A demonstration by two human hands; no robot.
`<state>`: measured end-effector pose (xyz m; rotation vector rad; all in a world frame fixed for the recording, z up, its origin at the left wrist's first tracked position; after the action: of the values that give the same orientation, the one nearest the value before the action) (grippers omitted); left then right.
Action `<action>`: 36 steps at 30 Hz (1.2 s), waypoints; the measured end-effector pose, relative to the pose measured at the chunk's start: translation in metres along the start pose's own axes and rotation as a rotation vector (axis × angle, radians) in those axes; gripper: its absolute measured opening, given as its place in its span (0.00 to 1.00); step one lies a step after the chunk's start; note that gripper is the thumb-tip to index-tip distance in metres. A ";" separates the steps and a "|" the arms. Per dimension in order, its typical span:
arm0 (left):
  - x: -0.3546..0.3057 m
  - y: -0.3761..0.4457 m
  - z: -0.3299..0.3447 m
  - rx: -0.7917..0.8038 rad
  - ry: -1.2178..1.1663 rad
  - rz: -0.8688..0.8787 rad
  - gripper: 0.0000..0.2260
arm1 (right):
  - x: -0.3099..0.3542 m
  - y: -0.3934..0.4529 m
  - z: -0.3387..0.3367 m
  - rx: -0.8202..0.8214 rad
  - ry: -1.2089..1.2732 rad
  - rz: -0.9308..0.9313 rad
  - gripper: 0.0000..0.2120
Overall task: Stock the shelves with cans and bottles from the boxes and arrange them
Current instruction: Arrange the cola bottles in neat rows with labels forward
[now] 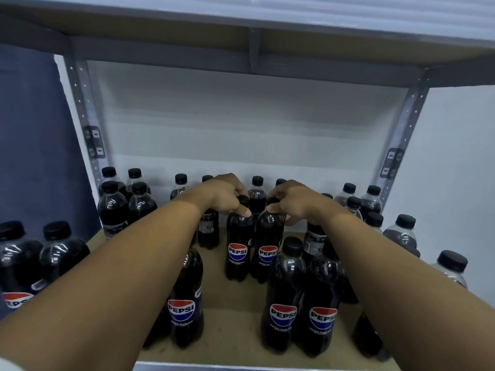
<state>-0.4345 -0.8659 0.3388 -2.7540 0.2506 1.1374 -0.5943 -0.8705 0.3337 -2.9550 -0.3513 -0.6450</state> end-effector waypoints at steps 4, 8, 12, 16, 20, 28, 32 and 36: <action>-0.001 0.000 0.000 -0.009 0.033 0.043 0.16 | 0.012 -0.006 -0.002 -0.005 -0.207 -0.003 0.18; 0.000 -0.004 -0.003 0.038 0.076 0.064 0.15 | 0.016 -0.008 0.003 0.032 -0.106 0.001 0.16; 0.013 -0.016 -0.011 0.080 0.018 0.047 0.14 | 0.036 -0.012 0.010 0.045 -0.154 -0.024 0.23; 0.027 -0.033 -0.024 0.083 -0.022 0.057 0.13 | 0.056 -0.012 0.022 0.073 -0.041 -0.017 0.22; 0.047 -0.045 -0.041 0.087 0.005 0.040 0.10 | 0.081 -0.011 0.034 0.081 -0.026 -0.043 0.15; 0.085 -0.064 -0.079 0.014 0.023 -0.010 0.14 | 0.133 -0.006 0.055 0.017 0.007 -0.129 0.16; 0.099 -0.065 -0.092 -0.023 0.044 -0.009 0.15 | 0.149 0.000 0.061 -0.012 -0.006 -0.149 0.15; 0.108 -0.062 -0.099 -0.040 0.058 -0.005 0.17 | 0.156 0.006 0.067 0.002 0.039 -0.148 0.13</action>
<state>-0.2782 -0.8357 0.3364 -2.8240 0.2301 1.0747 -0.4287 -0.8350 0.3386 -2.9295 -0.5714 -0.7169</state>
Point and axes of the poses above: each hand's wrist, its own y-axis towards the middle knuckle, its own z-axis out of the palm, x = y × z, the point moved 10 cm from there along y, towards the middle knuckle, and after that the axes turned 15 degrees about -y, right-handed, at the moved point
